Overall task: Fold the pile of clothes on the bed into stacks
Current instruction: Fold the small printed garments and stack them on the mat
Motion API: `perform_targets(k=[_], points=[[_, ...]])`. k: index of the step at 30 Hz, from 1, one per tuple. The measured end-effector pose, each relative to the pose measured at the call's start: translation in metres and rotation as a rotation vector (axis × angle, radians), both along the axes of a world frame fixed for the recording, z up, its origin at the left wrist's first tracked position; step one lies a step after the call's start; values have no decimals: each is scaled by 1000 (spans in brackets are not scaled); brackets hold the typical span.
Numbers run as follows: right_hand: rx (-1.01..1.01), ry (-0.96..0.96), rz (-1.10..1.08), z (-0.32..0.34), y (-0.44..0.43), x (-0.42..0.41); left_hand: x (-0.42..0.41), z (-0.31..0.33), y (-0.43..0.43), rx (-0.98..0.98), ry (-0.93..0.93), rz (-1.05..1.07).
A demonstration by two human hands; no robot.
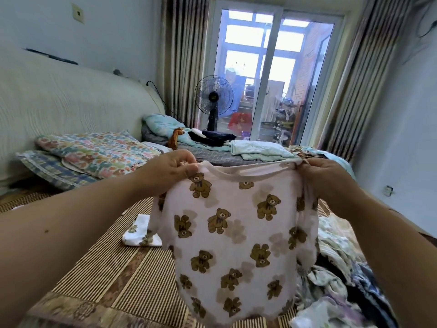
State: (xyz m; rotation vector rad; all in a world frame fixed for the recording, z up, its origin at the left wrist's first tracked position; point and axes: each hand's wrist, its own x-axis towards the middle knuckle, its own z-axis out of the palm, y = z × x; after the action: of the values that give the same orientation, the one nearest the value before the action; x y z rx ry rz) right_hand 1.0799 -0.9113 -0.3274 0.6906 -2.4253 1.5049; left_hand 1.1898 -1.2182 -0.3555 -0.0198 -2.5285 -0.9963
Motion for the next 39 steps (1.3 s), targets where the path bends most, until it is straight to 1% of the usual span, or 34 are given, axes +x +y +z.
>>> perform_targets(k=[2,4,6,8,11,12,13,15,16,17,19,22,24,26,27,29,30,32,34,35,37,39], points=[[-31,-28,13,1,-1,1,0,0,-1,-100,-78,15],[-53,-45,24,2,-2,3,1,1,-3,-149,-106,0],[-52,-63,50,4,0,5,5,2,-4,-143,-146,-75],[-10,-55,46,5,5,6,9,2,-10,-118,-207,-128],[22,-61,59,8,13,11,15,5,-21,-177,-226,-78],[31,-82,83,9,16,14,19,7,-23,-157,-228,-82],[23,-124,123,11,18,18,24,9,-26,-79,-235,-113],[-25,-232,218,15,23,25,36,17,-33,211,-304,-230],[-43,-267,259,18,25,28,41,21,-38,369,-351,-297],[-61,-283,288,20,28,28,45,25,-42,486,-386,-348],[-100,-304,317,23,30,26,49,30,-53,619,-441,-385],[-81,-362,266,13,20,11,44,25,-64,776,-502,-333],[17,-452,260,-6,6,-3,35,10,-68,736,-564,-278],[157,-540,238,-36,-13,-22,19,-15,-75,648,-645,-142],[259,-530,214,-51,-21,-30,11,-26,-75,596,-687,-95],[488,-443,154,-94,-46,-59,-13,-61,-82,495,-769,34],[559,-392,134,-111,-51,-67,-21,-76,-83,411,-764,100],[668,-385,123,-153,-74,-92,-50,-120,-90,227,-717,216],[733,-382,91,-194,-97,-118,-76,-164,-92,50,-658,286],[746,-368,71,-213,-108,-129,-87,-186,-93,12,-636,321],[743,-333,3,-244,-125,-147,-103,-221,-96,54,-610,395],[696,-325,-83,-267,-135,-156,-114,-245,-99,95,-609,433]])
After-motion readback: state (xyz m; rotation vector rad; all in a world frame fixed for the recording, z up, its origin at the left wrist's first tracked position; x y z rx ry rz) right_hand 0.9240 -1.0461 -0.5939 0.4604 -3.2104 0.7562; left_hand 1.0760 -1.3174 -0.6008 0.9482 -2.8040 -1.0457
